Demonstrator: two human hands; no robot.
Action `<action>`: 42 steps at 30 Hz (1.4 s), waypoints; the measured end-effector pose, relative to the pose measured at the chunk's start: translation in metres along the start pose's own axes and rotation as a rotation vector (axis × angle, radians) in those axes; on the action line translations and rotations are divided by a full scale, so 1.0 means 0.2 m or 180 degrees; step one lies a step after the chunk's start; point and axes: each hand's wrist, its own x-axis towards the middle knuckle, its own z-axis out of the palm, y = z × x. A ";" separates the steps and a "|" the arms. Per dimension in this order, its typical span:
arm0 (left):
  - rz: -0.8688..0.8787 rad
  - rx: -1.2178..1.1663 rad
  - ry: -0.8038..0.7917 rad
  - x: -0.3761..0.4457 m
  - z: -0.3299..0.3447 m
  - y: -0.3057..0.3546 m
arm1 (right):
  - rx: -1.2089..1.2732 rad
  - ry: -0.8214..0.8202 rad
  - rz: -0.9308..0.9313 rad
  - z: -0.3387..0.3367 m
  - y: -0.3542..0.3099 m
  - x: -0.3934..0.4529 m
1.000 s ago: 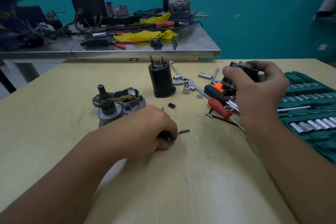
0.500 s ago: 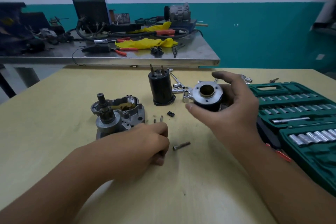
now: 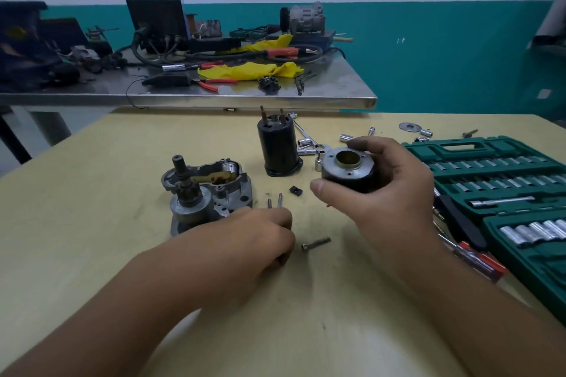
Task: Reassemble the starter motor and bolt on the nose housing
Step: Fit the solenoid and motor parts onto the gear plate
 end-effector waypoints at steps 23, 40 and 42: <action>0.0027 -0.2605 0.2292 -0.04 -0.06 -0.07 | -0.0231 -0.1272 0.0300 0.10 0.01 -0.13; -0.0058 -0.2080 0.3006 -0.02 -0.04 -0.07 | -0.0647 -0.1449 0.0040 0.11 0.03 -0.11; -0.0054 -0.2079 0.3059 -0.02 -0.04 -0.07 | -0.0878 -0.1427 0.0091 0.11 0.04 -0.10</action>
